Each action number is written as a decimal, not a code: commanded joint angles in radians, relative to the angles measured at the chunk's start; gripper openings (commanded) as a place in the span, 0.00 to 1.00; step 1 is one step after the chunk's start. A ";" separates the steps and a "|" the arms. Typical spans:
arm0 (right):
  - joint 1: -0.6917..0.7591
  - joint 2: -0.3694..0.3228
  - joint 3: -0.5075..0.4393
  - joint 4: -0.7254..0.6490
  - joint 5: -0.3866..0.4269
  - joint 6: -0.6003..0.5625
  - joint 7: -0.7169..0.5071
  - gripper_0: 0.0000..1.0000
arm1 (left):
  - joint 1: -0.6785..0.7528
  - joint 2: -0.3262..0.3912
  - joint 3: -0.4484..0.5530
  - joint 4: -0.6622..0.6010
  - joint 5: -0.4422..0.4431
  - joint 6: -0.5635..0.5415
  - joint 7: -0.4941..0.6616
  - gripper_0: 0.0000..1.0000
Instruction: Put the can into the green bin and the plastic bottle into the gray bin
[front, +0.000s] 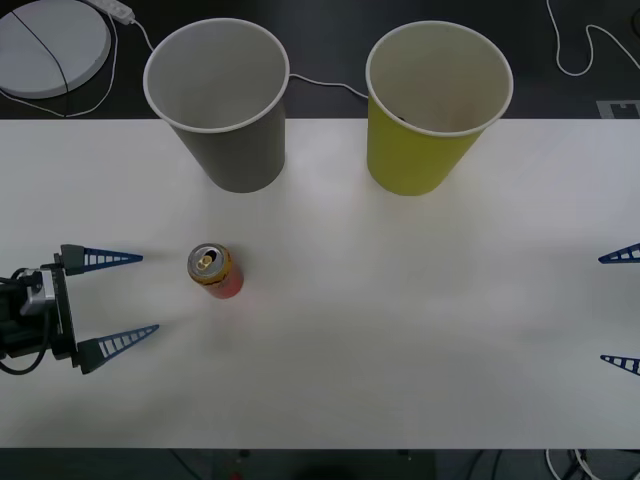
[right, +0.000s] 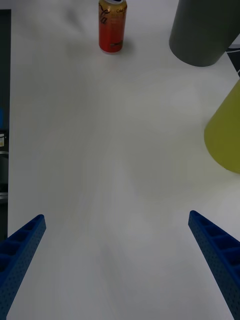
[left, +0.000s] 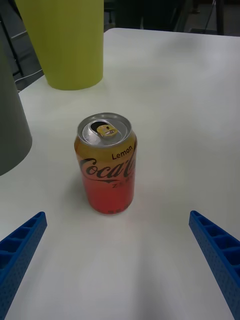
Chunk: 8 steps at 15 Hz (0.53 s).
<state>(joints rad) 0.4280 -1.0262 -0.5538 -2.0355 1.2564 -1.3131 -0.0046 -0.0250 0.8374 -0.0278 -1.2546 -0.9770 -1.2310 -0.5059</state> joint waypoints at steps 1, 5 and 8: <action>0.000 0.000 0.000 0.000 0.000 0.000 0.000 1.00 | -0.006 -0.061 0.000 0.023 -0.002 0.021 0.003 1.00; 0.000 0.000 0.000 0.000 0.000 0.000 0.000 1.00 | -0.029 -0.118 0.000 0.055 -0.019 0.048 0.004 1.00; 0.000 0.000 0.000 0.000 0.000 0.000 0.000 1.00 | -0.033 -0.155 0.000 0.055 -0.028 0.073 0.010 1.00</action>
<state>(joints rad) 0.4280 -1.0262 -0.5538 -2.0355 1.2564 -1.3131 -0.0046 -0.0573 0.6919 -0.0277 -1.1994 -1.0025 -1.1630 -0.4969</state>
